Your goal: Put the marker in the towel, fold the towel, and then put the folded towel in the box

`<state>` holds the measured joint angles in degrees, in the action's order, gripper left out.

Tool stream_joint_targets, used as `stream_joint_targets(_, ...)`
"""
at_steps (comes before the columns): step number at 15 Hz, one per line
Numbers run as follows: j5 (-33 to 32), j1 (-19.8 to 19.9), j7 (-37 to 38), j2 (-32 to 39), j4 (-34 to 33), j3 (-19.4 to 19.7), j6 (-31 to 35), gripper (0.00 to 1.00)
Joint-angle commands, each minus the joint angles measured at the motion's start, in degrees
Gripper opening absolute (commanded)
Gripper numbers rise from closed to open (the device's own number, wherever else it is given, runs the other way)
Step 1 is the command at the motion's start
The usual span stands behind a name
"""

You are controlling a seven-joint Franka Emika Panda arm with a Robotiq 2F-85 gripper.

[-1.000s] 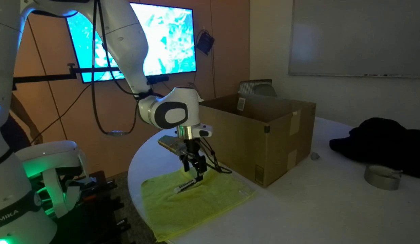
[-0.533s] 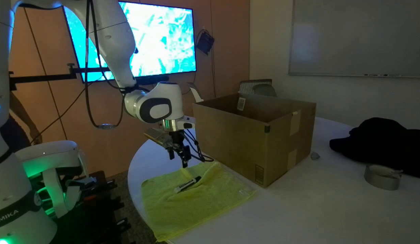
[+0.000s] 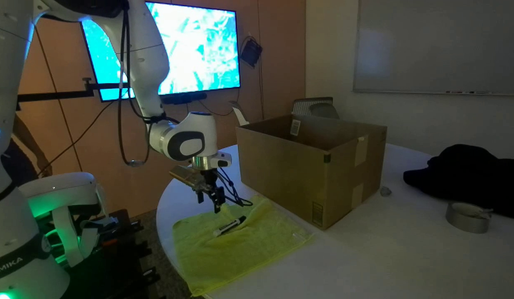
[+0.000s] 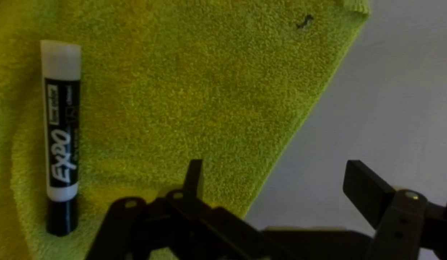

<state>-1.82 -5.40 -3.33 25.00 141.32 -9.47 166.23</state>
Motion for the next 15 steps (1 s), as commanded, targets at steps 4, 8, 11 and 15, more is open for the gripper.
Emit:
stream_joint_targets(4, -1.74, -1.27, -0.47, 4.06, -2.24, 2.14, 1.31, 0.74)
stream_joint_targets(8, -1.89, -0.85, -0.88, 4.18, -2.8, 2.04, 1.0, 0.42)
stream_joint_targets(11, -1.52, 0.29, -2.18, 3.13, -2.41, 0.64, 0.72, 0.21)
stream_joint_targets(15, -1.06, 2.1, -4.64, 0.91, -1.31, -0.77, 0.88, 0.0)
